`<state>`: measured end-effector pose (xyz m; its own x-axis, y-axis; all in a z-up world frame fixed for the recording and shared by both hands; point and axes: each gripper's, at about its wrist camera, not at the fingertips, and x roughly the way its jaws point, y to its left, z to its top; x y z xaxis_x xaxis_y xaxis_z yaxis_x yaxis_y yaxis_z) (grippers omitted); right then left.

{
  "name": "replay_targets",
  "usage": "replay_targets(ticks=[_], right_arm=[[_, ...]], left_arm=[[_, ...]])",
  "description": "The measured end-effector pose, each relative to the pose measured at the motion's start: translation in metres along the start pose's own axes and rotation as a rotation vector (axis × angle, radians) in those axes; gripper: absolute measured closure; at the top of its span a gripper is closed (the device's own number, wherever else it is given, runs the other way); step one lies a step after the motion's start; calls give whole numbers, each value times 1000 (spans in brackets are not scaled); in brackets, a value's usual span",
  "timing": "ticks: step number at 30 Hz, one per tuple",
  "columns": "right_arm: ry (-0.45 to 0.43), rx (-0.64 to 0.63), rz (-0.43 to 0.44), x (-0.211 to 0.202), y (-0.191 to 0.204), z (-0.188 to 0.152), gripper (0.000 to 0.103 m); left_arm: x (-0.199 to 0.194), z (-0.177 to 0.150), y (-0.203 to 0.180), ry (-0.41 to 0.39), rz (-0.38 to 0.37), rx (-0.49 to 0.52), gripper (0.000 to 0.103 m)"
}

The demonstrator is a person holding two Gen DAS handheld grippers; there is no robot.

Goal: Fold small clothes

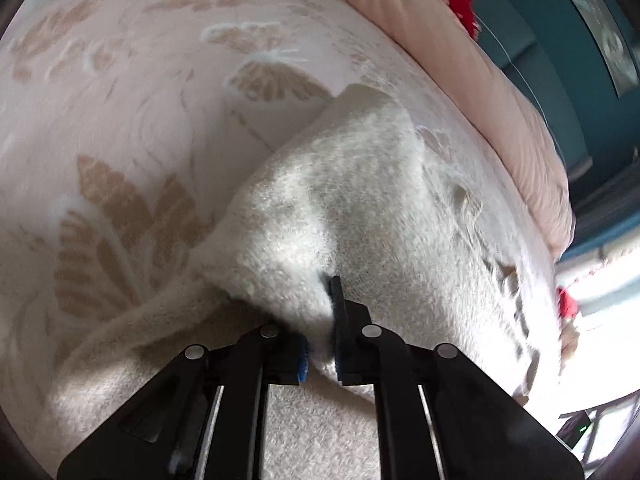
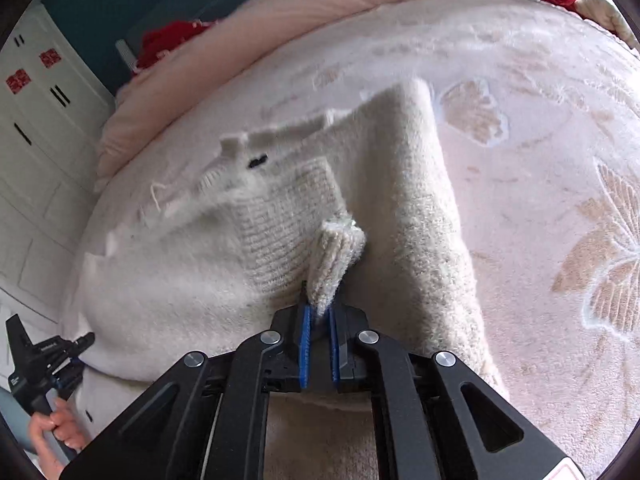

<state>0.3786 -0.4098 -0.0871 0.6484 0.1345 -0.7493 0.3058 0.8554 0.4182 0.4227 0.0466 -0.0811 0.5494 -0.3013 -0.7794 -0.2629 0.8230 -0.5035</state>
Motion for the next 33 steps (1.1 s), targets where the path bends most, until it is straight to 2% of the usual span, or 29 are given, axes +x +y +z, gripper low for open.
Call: replay_targets(ticks=[2, 4, 5, 6, 8, 10, 13, 14, 15, 16, 18, 20, 21, 22, 23, 25, 27, 30, 32, 33], right_arm=[[10, 30, 29, -10, 0, 1, 88], [-17, -17, -5, -25, 0, 0, 79], [-36, -48, -30, -31, 1, 0, 68], [-45, -60, -35, -34, -2, 0, 52], [-39, -29, 14, -29, -6, 8, 47], [-32, 23, 36, -20, -8, 21, 47], [12, 37, 7, 11, 1, 38, 47], [32, 25, -1, 21, 6, 42, 61], [36, -3, -18, 24, 13, 42, 94], [25, -30, -12, 21, 22, 48, 93], [-92, -48, 31, -4, 31, 56, 95], [-175, -16, 38, -19, 17, 58, 97], [-181, -2, -10, -16, 6, 54, 97], [-136, 12, -71, 1, -8, 50, 97], [-19, 22, -89, 30, -23, 43, 97], [-66, -14, -69, 24, -23, 42, 98], [-78, -9, -72, 6, -12, 49, 91], [-207, -65, -38, -34, 13, 43, 90], [-208, -121, -20, -37, 29, 41, 92], [-177, -156, -13, -29, 37, 40, 94]], left_arm=[[-12, -4, -5, 14, -28, 74, 79], [-31, -11, -5, 6, -41, 159, 71], [-45, -14, -5, -16, -37, 205, 65], [-56, -15, -3, -38, -25, 230, 64], [-75, -10, -3, -93, -27, 272, 64], [-79, 5, -14, -124, -30, 297, 63], [-56, 32, -37, -122, -29, 294, 63], [-44, 38, -42, -103, -19, 292, 64], [-31, 44, -48, -83, 0, 287, 64], [-14, 50, -53, -57, 15, 283, 64], [4, 56, -56, -50, 58, 287, 64], [20, 58, -53, -53, 118, 298, 64], [28, 59, -49, -40, 137, 292, 64], [38, 59, -42, -16, 140, 276, 65], [43, 58, -35, -14, 132, 262, 65], [43, 54, -37, -46, 142, 295, 65], [42, 50, -43, -53, 170, 336, 65], [29, 50, -42, -49, 147, 309, 64], [24, 49, -41, -52, 152, 294, 64], [27, 47, -41, -38, 167, 301, 64]])
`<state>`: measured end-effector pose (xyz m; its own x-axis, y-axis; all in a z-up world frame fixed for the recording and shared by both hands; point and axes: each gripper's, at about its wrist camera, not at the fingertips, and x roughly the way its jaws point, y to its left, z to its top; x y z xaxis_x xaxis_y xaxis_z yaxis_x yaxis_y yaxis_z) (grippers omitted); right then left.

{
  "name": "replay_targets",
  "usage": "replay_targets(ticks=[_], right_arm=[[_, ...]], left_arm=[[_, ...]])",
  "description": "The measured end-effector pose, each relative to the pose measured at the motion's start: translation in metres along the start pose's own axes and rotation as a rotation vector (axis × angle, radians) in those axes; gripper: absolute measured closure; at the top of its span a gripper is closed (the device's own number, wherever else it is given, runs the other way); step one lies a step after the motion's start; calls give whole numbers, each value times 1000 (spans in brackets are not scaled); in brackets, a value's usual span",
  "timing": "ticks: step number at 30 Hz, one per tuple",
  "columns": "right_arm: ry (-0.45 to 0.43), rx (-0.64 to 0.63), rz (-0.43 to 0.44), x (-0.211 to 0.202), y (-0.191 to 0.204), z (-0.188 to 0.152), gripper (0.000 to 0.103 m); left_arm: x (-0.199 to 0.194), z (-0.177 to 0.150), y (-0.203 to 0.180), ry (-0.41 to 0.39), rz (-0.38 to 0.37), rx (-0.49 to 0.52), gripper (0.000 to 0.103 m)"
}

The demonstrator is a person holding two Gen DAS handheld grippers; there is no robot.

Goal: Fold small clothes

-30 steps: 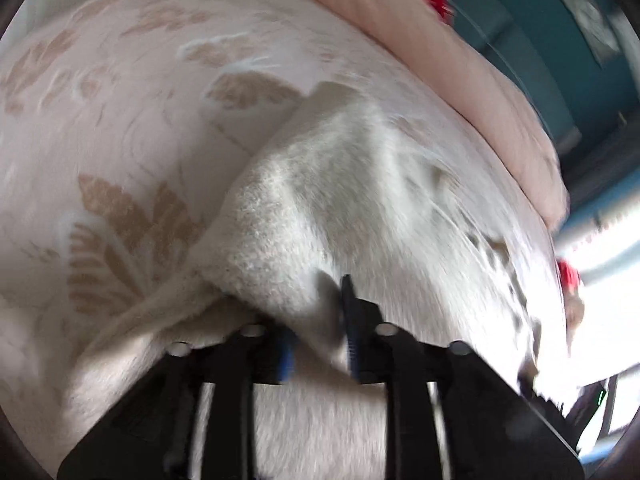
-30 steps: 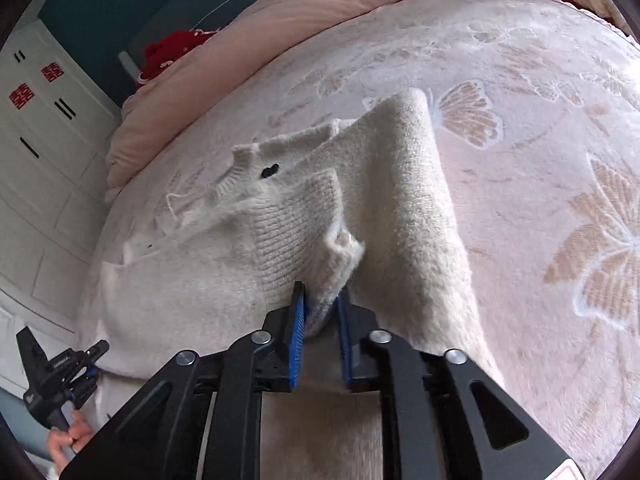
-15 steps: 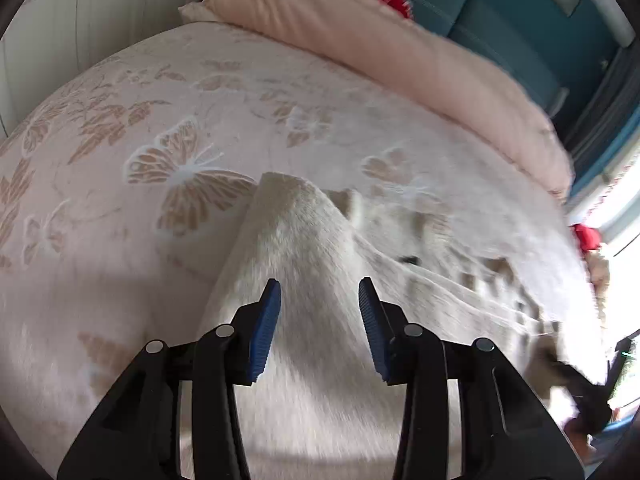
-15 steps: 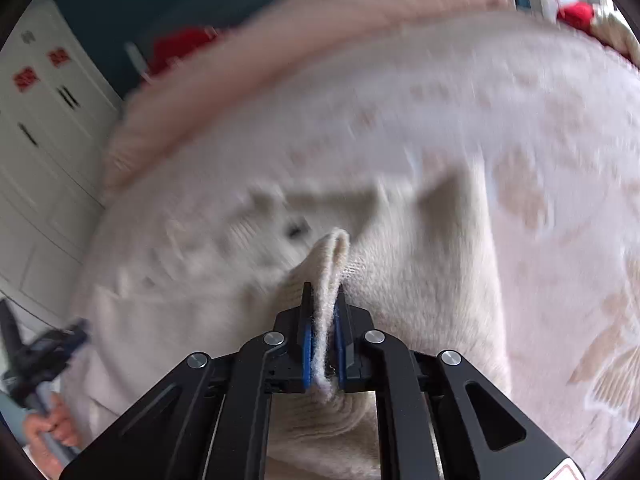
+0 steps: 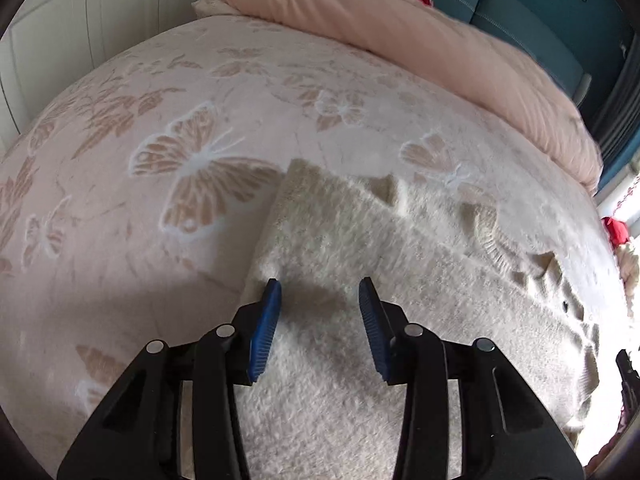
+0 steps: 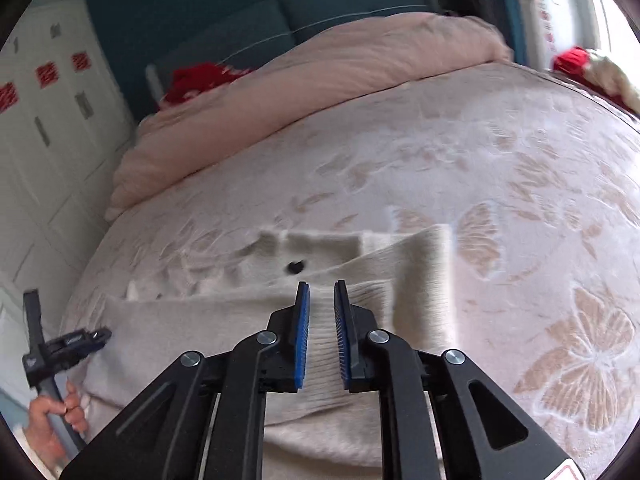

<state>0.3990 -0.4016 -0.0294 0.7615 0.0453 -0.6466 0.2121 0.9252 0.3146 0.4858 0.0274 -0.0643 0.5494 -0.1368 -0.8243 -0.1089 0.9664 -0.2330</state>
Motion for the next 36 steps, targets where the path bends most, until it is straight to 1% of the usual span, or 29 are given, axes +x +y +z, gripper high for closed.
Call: replay_targets(ticks=[1, 3, 4, 6, 8, 9, 10, 11, 12, 13, 14, 15, 16, 17, 18, 19, 20, 21, 23, 24, 25, 26, 28, 29, 30, 32, 33, 35, 36], right_arm=[[49, -33, -6, 16, 5, -5, 94], [219, -54, -80, 62, 2, -22, 101], [207, -28, -61, 65, -2, -26, 102], [151, 25, -41, 43, -1, -19, 102], [77, 36, 11, 16, 1, -18, 102], [75, 14, -20, 15, 0, -23, 102], [147, -23, -84, 28, -3, -34, 102], [213, -37, -88, 40, -10, -46, 103], [179, -21, -56, 35, -16, -47, 103], [167, 7, -48, 22, -18, -45, 103], [176, 24, -59, 11, -18, -43, 100], [166, 40, -68, -7, -17, -43, 91], [139, 49, -53, -25, -16, -47, 91], [111, 48, -32, -50, -16, -55, 89], [104, 40, -36, -65, -15, -65, 78], [105, 26, -59, -83, -16, -78, 72], [109, 16, -79, -96, -18, -91, 59], [122, 8, -106, -111, -22, -107, 55], [162, 9, -140, -138, -30, -137, 52], [196, 25, -146, -151, -36, -155, 50], [221, 47, -151, -163, -40, -171, 50], [238, 68, -152, -175, -44, -182, 50], [267, 113, -148, -193, -52, -207, 48], [278, 128, -151, -202, -54, -218, 45], [287, 133, -148, -205, -57, -227, 42], [309, 157, -131, -209, -58, -243, 41], [316, 172, -113, -208, -61, -249, 38], [297, 187, -87, -208, -61, -254, 30], [289, 205, -70, -205, -60, -253, 25]], left_arm=[[5, -2, -3, 16, 19, 20, 64], [9, -5, -10, -2, 52, 80, 63], [9, -6, -11, -8, 60, 95, 63], [8, -6, -10, -11, 53, 95, 63], [8, -6, -4, -12, 23, 81, 62], [7, -7, -2, -16, 11, 76, 62], [4, -8, 1, -21, -4, 68, 62], [-2, -11, 5, -25, -21, 52, 63], [-10, -15, 8, -26, -35, 39, 63], [-19, -20, 12, -27, -48, 26, 63], [-34, -28, 18, -27, -69, 15, 62], [-46, -35, 25, -29, -86, 9, 61], [-63, -46, 36, -28, -96, -5, 50], [-75, -55, 44, -25, -98, -17, 44], [-89, -66, 55, -25, -106, -33, 44], [-101, -78, 67, -24, -120, -45, 43], [-117, -95, 81, -11, -123, -58, 42], [-127, -109, 91, 4, -122, -65, 41], [-149, -141, 109, 35, -118, -67, 40], [-159, -157, 115, 51, -112, -64, 38], [-168, -171, 120, 61, -107, -58, 35], [-180, -191, 125, 73, -113, -54, 32], [-195, -217, 132, 91, -122, -64, 27], [-199, -227, 135, 98, -129, -80, 23], [-202, -237, 138, 106, -141, -98, 21], [-203, -257, 143, 127, -162, -148, 20], [-203, -263, 144, 126, -165, -161, 19], [-205, -266, 138, 78, -161, -148, 13], [-203, -266, 136, 77, -154, -153, 12]])
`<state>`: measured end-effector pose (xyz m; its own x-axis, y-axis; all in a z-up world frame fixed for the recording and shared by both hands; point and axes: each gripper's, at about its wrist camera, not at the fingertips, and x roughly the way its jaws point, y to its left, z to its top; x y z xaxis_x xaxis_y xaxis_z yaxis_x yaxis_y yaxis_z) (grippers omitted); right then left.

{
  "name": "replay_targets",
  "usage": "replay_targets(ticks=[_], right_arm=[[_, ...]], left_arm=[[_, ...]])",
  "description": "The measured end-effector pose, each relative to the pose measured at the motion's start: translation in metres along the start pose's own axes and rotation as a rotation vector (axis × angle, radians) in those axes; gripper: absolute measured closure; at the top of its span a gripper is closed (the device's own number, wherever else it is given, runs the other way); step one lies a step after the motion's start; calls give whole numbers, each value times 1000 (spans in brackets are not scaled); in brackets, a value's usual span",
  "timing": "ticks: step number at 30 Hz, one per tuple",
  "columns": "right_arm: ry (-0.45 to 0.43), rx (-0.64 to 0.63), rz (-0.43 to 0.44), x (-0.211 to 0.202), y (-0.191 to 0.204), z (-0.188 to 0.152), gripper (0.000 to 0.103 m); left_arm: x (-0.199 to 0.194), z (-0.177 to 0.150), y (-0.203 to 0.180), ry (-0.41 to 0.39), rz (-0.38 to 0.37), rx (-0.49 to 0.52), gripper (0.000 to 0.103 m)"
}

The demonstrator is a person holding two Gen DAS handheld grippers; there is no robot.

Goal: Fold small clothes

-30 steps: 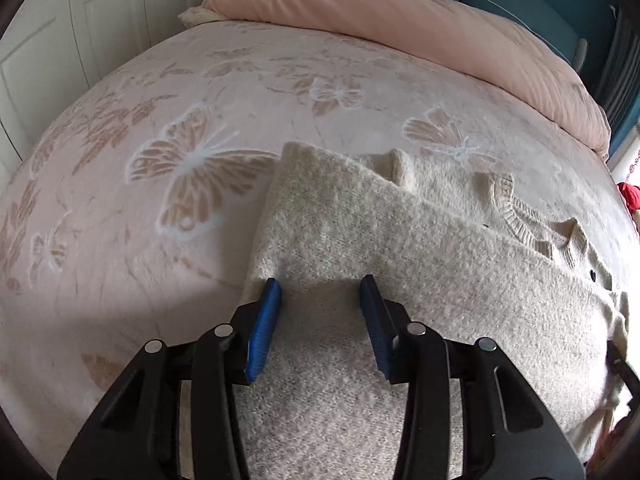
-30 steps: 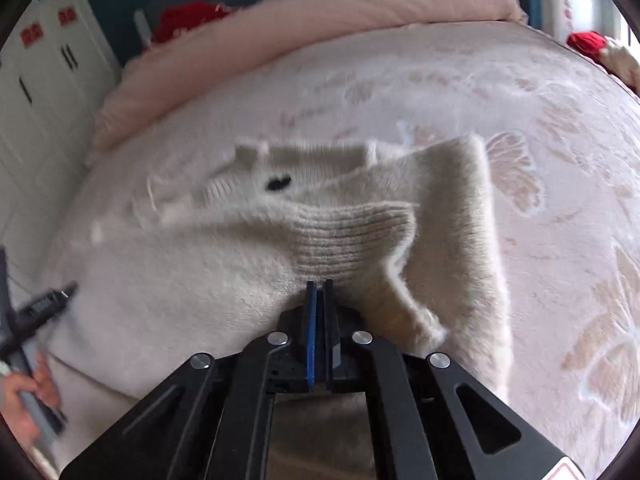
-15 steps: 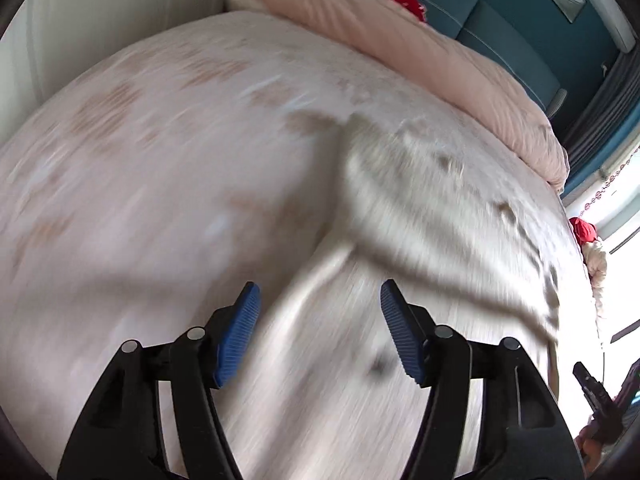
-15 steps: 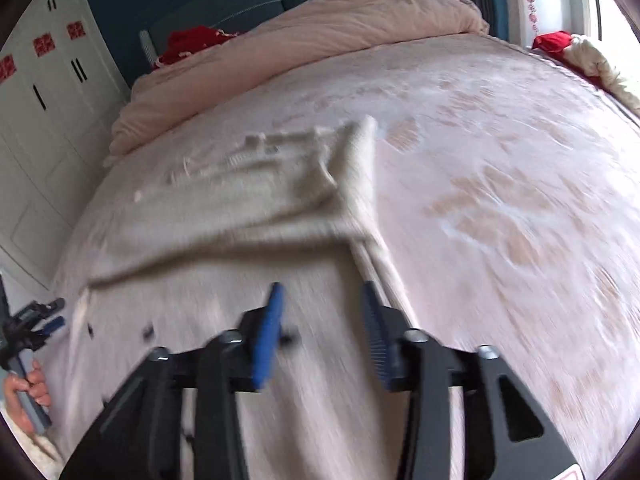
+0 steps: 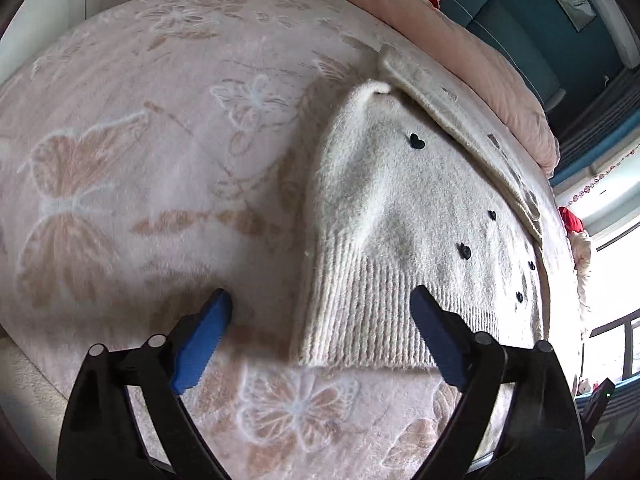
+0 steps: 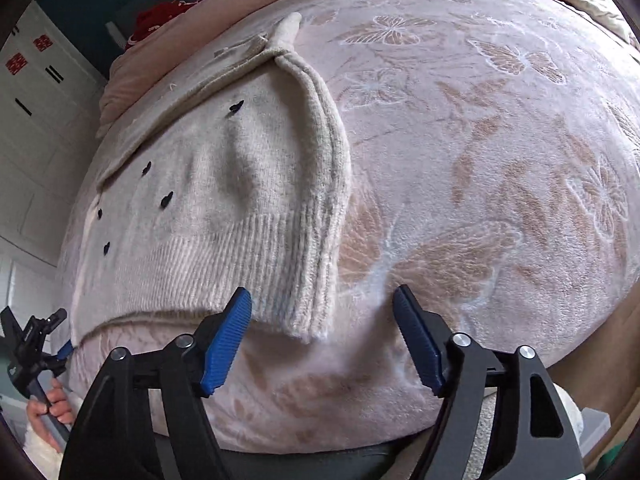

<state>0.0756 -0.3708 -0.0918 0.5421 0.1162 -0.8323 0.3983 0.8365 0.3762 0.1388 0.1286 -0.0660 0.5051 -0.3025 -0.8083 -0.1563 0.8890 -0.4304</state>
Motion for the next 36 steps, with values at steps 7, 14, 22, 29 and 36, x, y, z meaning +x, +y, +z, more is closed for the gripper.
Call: replay_targets(ticks=[7, 14, 22, 29, 36], right_arm=[[-17, 88, 156, 25, 18, 19, 25], [0, 129, 189, 32, 32, 31, 91], [-58, -42, 184, -31, 51, 21, 92], [70, -193, 139, -72, 34, -38, 92], [259, -325, 104, -125, 7, -136, 92]], left_arm=[[19, 13, -20, 13, -79, -75, 9], [35, 28, -33, 116, -91, -81, 88], [-31, 22, -20, 93, -114, -26, 97], [-98, -27, -7, 163, -107, 71, 97], [-149, -119, 11, 321, -55, 187, 97]])
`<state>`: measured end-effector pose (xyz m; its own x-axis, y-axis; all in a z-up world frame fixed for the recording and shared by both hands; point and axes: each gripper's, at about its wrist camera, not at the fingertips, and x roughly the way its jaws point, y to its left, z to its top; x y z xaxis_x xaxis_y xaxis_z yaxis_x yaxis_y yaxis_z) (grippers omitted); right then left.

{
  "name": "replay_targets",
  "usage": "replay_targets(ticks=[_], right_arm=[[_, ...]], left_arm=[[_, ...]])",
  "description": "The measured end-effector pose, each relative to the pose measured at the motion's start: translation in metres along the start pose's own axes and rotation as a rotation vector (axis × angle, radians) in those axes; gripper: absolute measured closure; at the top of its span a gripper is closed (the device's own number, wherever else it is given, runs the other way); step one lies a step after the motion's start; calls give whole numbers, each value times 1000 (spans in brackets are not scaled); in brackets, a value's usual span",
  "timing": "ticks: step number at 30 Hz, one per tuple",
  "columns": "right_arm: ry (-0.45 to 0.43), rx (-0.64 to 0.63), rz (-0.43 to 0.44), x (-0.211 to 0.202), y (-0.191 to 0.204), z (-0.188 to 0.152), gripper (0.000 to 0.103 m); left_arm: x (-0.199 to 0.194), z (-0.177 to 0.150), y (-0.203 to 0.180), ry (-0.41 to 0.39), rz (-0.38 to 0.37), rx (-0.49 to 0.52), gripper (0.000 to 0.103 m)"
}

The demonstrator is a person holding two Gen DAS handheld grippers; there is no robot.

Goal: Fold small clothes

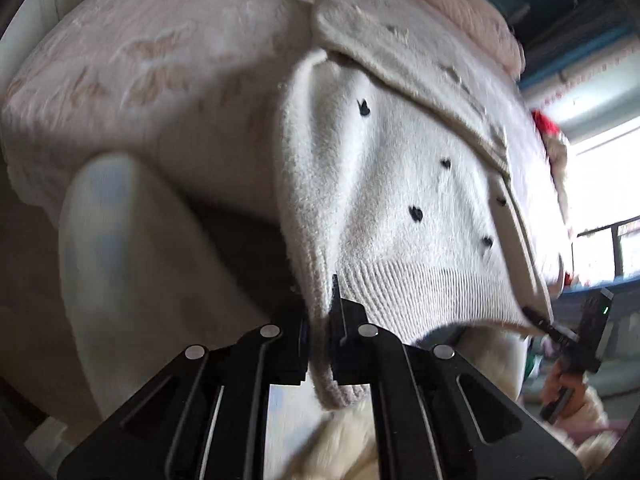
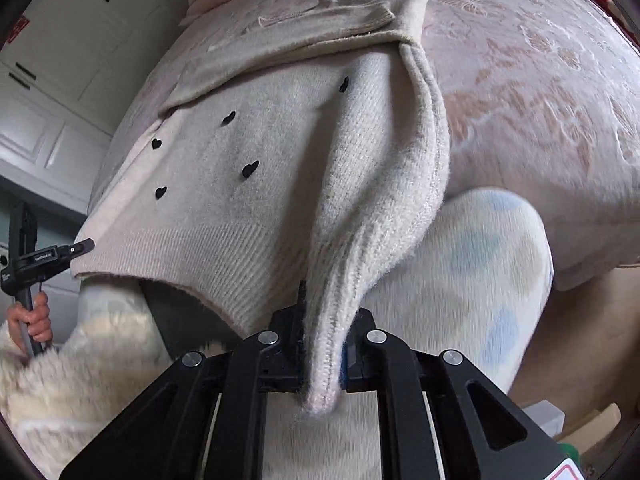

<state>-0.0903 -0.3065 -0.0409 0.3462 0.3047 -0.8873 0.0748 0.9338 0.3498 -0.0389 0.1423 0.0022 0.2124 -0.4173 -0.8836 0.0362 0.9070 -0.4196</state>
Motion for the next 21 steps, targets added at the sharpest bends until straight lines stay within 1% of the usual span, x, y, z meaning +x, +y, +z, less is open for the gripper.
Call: replay_targets(ticks=[2, 4, 6, 8, 10, 11, 12, 13, 15, 16, 18, 19, 21], right_arm=[[30, 12, 6, -7, 1, -24, 92], [43, 35, 18, -15, 0, -44, 92], [44, 55, 33, -22, -2, -54, 92], [38, 65, 44, -27, -3, -53, 92], [-3, 50, 55, -39, 0, -38, 92], [-29, 45, 67, -45, -3, -28, 92], [-72, 43, 80, -54, -2, -15, 92], [-120, 43, 92, -64, -3, 0, 92], [-224, 54, 118, -78, -8, 35, 92], [-269, 70, 134, -80, -12, 52, 92], [-357, 111, 158, -75, -24, 93, 92], [-376, 133, 174, -66, -31, 112, 92], [-407, 195, 186, -40, -40, 148, 91]], left_arm=[[-5, -30, -4, 48, -2, 23, 97], [-7, -48, -4, 80, -9, 20, 97], [-13, -58, -2, 76, -11, 5, 97], [-20, -55, -2, 47, -8, -3, 97], [-30, -37, -5, 3, -13, 2, 97], [-41, -21, -10, -50, -36, 2, 97], [-50, -10, -12, -82, -55, 6, 97], [-60, 11, -19, -137, -85, 13, 97], [-71, 42, -33, -213, -107, 46, 97], [-72, 67, -42, -259, -109, 71, 97], [-65, 99, -53, -315, -101, 94, 96], [-54, 126, -58, -341, -91, 97, 96], [-26, 164, -68, -357, -65, 79, 96]])
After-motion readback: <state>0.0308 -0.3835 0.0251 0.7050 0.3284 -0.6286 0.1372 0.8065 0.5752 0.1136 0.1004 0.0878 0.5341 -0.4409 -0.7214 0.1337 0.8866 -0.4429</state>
